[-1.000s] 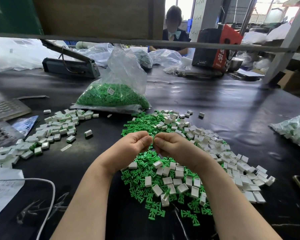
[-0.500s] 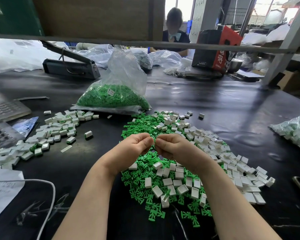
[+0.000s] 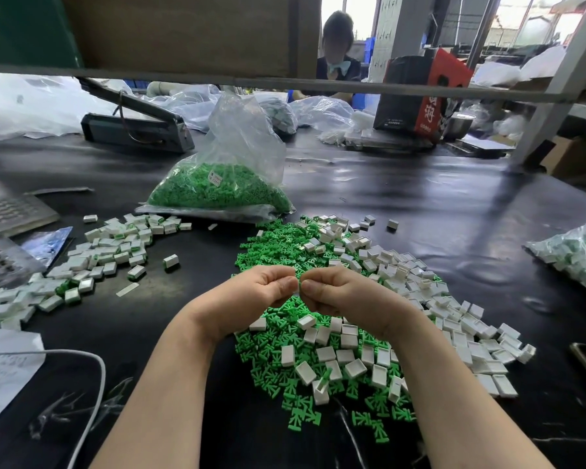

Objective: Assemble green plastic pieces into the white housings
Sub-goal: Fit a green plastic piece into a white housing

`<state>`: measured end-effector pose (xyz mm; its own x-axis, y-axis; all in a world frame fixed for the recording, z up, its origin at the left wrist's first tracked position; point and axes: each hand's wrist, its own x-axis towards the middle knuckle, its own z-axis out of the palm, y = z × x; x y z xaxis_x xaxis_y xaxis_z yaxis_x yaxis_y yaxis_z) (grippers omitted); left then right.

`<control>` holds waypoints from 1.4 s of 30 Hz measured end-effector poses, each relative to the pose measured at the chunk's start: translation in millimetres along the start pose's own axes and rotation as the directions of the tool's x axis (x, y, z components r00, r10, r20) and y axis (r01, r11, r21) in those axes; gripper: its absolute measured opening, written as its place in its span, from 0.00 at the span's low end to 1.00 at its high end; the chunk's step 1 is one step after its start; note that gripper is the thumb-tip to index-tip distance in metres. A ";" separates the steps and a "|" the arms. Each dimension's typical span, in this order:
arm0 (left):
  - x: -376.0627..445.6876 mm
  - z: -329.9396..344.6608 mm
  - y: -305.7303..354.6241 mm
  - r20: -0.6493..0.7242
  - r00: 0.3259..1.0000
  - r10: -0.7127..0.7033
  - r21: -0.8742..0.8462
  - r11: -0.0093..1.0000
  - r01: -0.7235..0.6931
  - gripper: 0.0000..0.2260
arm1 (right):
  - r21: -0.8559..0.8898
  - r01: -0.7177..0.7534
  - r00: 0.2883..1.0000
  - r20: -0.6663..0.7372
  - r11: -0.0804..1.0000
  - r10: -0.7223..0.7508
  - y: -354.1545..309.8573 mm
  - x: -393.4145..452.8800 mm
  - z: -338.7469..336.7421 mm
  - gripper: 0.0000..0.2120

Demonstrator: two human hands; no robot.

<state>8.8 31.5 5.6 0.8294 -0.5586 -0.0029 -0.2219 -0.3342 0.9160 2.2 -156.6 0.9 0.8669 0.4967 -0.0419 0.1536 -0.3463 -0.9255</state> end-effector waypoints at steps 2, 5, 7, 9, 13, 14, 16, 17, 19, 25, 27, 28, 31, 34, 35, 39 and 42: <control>-0.4 0.0 0.8 -0.001 1.000 -0.008 -0.004 1.000 0.008 0.19 | -0.008 0.000 1.000 0.003 1.000 0.000 -0.6 -0.7 0.1 0.11; -0.6 -0.5 1.1 0.008 1.000 -0.018 -0.025 1.000 0.018 0.18 | -0.013 0.001 1.000 0.000 1.000 -0.001 -0.6 -1.0 -1.0 0.11; -0.4 -0.3 0.8 0.021 1.000 -0.024 -0.016 1.000 0.024 0.18 | -0.026 -0.001 1.000 0.007 1.000 0.002 -0.2 -1.0 -1.0 0.11; -0.2 -0.3 -0.9 0.015 0.999 -0.035 -0.006 0.999 0.035 0.14 | -0.035 -0.012 1.000 0.011 0.999 0.013 0.5 -0.8 -0.2 0.11; 0.0 -1.0 -2.3 -0.041 0.999 -0.015 -0.029 0.999 0.014 0.10 | 0.009 -0.004 1.000 -0.025 1.000 0.004 0.6 -0.2 -0.1 0.13; 0.4 -0.6 -2.0 -0.050 0.999 -0.005 -0.030 1.000 0.003 0.13 | 0.024 -0.005 0.999 -0.043 1.000 0.006 0.7 0.2 -0.4 0.13; 0.8 0.0 -0.3 -0.072 0.997 0.001 -0.056 0.998 -0.006 0.18 | 0.039 -0.011 0.996 -0.083 0.999 0.015 1.0 0.9 -1.1 0.14; 0.7 0.1 -0.1 -0.081 0.997 0.000 -0.071 0.997 -0.006 0.18 | 0.031 -0.018 0.995 -0.099 0.999 0.021 1.0 0.7 -1.2 0.15; 0.8 0.0 -0.2 -0.093 0.996 -0.002 -0.074 0.997 -0.005 0.17 | -0.004 -0.031 0.992 -0.124 1.000 0.031 1.1 0.6 -1.3 0.16; 2.0 3.3 -0.7 -0.119 0.992 -0.033 -0.091 0.996 0.022 0.14 | 0.046 -0.039 0.992 -0.119 0.998 0.044 -3.9 1.2 0.9 0.17; 2.5 5.6 1.2 -0.133 0.990 -0.045 -0.110 0.993 0.031 0.14 | 0.127 -0.042 0.994 -0.093 0.991 0.054 -5.0 -0.1 1.7 0.16; 2.9 6.2 2.3 -0.137 0.990 -0.044 -0.113 0.993 0.029 0.14 | 0.156 -0.042 0.995 -0.086 0.987 0.056 -5.3 -1.0 1.8 0.15; 3.5 6.6 5.3 -0.144 0.989 -0.029 -0.098 0.995 0.015 0.14 | 0.183 -0.042 0.996 -0.072 0.982 0.056 -6.5 -2.8 1.5 0.15; 3.6 6.8 5.4 -0.141 0.990 -0.019 -0.068 0.998 0.010 0.14 | 0.154 -0.047 0.997 -0.048 0.987 0.055 -6.4 -2.7 0.5 0.15; 3.7 6.6 5.0 -0.133 0.991 -0.022 -0.065 0.998 0.013 0.14 | 0.158 -0.047 0.998 -0.042 0.986 0.054 -5.7 -2.8 0.0 0.16; 3.8 5.3 3.6 -0.084 0.996 -0.033 -0.105 0.994 0.024 0.13 | 0.252 -0.030 0.999 -0.025 0.967 0.037 -2.2 -3.1 -0.6 0.16; 3.1 4.4 3.1 -0.041 0.998 -0.055 -0.100 0.994 0.051 0.12 | 0.220 -0.042 0.999 0.000 0.974 0.043 -0.2 -1.4 0.6 0.15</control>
<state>8.5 25.3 6.7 0.8605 -0.5080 -0.0371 -0.1271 -0.2847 0.9502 0.7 -156.8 1.0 0.8730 0.4808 -0.0819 0.0085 -0.1830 -0.9831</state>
